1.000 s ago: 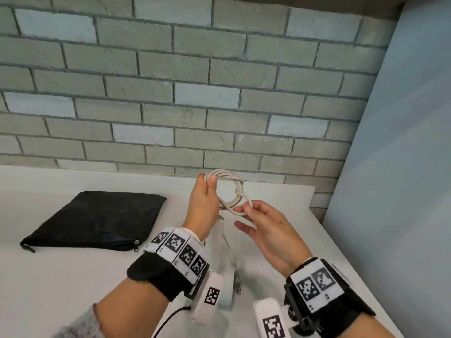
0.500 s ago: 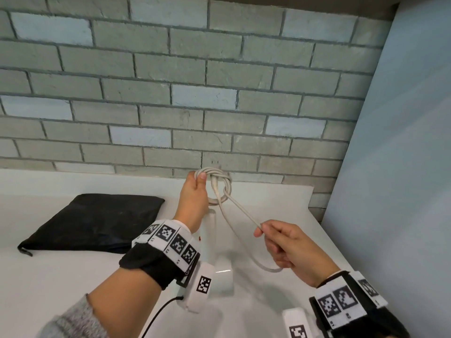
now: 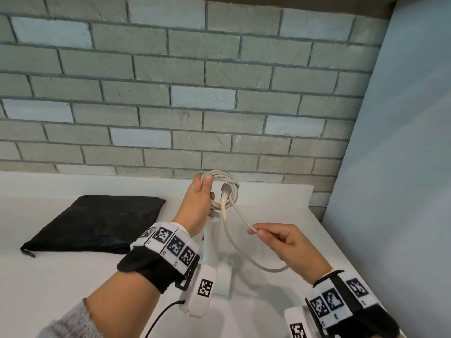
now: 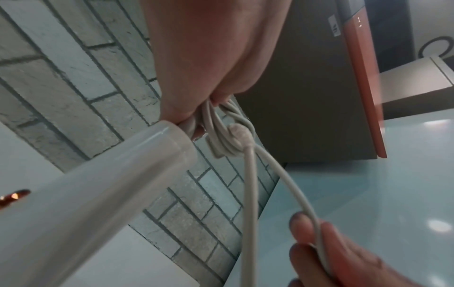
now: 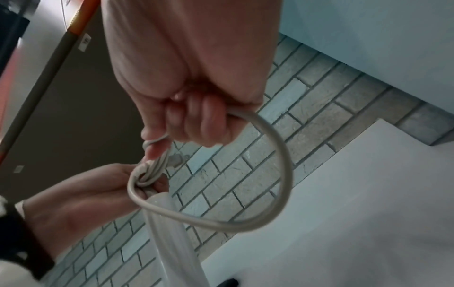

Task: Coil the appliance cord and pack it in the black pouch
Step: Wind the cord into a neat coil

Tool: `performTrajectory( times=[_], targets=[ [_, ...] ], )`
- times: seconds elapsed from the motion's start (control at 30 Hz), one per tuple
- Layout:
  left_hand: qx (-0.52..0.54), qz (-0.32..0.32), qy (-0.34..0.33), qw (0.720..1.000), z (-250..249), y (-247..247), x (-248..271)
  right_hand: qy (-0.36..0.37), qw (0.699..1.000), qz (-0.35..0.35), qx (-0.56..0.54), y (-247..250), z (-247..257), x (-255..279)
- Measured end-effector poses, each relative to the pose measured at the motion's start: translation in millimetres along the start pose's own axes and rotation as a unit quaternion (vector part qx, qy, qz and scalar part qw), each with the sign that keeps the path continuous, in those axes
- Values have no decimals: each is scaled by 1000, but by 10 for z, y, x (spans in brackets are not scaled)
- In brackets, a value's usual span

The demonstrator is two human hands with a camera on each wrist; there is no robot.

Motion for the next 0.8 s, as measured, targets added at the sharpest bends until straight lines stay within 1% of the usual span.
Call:
performTrajectory(
  times=[0.1, 0.17, 0.23, 0.27, 0.3, 0.37, 0.43, 0.47, 0.5, 0.53, 0.57, 0.6, 0.63, 0.7, 0.73, 0.8],
  targets=[
    [-26, 0, -22, 999, -47, 42, 11, -11, 999, 30, -6, 3, -26, -4],
    [-40, 3, -42, 998, -82, 54, 27, -37, 997, 68, 12, 14, -87, 2],
    [-35, 6, -48, 998, -88, 54, 46, -71, 990, 108, 59, 13, -167, 28],
    [-31, 12, -47, 998, -83, 40, 50, -83, 985, 113, 101, 38, -204, 26],
    [-26, 19, -45, 998, -78, 22, 51, -92, 977, 111, 156, 79, -234, 11],
    [-12, 28, -39, 999, -52, -15, 46, -123, 951, 115, 261, 151, -294, -6],
    [9, 31, -27, 999, -32, -33, 41, -186, 928, 127, 298, 183, -397, 27],
    [22, 31, -22, 999, -23, -29, 38, -203, 920, 130, 309, 178, -430, 43],
    [36, 30, -17, 999, -9, -21, 30, -198, 918, 124, 321, 171, -445, 33],
    [51, 29, -12, 998, 5, -11, 23, -173, 920, 112, 334, 167, -443, -2],
    [66, 28, -6, 997, 22, -6, 15, -133, 928, 94, 335, 155, -426, -50],
    [82, 28, 0, 996, 39, -6, 9, -89, 943, 74, 313, 132, -392, -87],
    [100, 26, 10, 995, 55, -5, 5, -49, 962, 53, 263, 109, -365, -113],
    [140, 26, 32, 989, 87, -14, -1, -7, 991, 22, 132, 63, -332, -106],
    [155, 31, 43, 986, 97, -25, -2, -2, 997, 10, 75, 49, -330, -85],
    [175, 53, 61, 981, 105, -64, 15, -22, 1000, 0, 6, 17, -380, -53]
  ],
)
Point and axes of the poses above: each hand's wrist, its own x-axis away from the middle knuckle, its own y-axis out of the back of the hand, z = x × y, the point moved 9 cm from there along -x, towards the middle knuckle, and after that the axes turned 3 degrees about -z, right-handed, at the moved point
